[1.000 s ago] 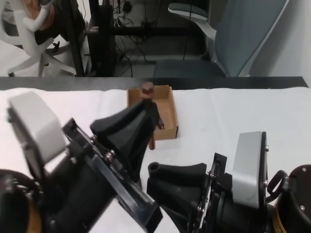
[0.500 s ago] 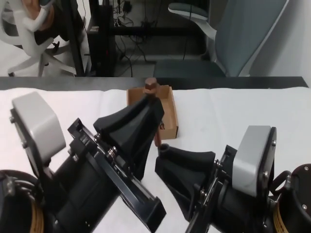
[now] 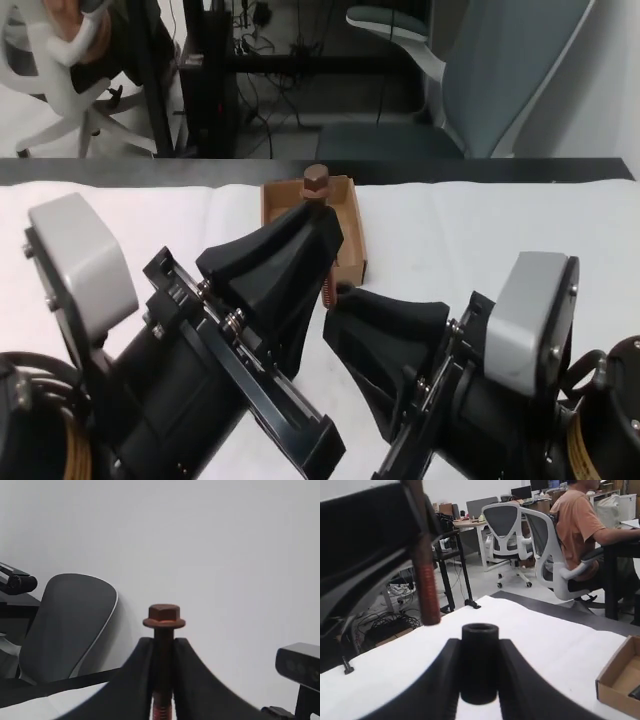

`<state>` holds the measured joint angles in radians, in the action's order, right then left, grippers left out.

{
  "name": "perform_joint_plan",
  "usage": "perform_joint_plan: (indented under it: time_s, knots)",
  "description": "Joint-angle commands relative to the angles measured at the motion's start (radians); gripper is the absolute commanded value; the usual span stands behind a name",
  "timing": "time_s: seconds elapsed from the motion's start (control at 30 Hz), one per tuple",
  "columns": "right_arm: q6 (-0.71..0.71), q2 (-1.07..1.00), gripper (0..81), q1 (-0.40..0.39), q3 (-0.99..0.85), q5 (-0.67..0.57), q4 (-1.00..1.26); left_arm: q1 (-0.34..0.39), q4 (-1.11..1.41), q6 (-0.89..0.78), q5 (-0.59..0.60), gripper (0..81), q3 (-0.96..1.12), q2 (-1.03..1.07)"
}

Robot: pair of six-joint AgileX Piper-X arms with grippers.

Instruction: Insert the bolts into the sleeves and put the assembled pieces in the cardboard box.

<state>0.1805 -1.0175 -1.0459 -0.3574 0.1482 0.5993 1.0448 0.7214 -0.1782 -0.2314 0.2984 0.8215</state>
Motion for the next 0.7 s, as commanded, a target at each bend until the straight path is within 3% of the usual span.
perform_joint_plan:
  time_s: [0.0, 0.1, 0.23, 0.67]
  knots:
    - [-0.009, 0.000, 0.4, -0.001, -0.002, -0.038, 0.038, 0.004, 0.016, -0.009, 0.001, 1.7, 0.003, 0.000]
    - [-0.009, 0.000, 0.4, -0.001, -0.002, -0.039, 0.034, 0.004, 0.016, -0.009, 0.001, 1.7, 0.003, 0.000]
    - [-0.009, 0.000, 0.4, -0.001, -0.002, -0.134, 0.034, 0.004, 0.016, -0.009, 0.001, 1.7, 0.003, 0.000]
    - [-0.033, 0.000, 0.4, -0.001, -0.002, -0.132, 0.058, 0.004, -0.038, -0.027, 0.001, 1.7, 0.003, 0.000]
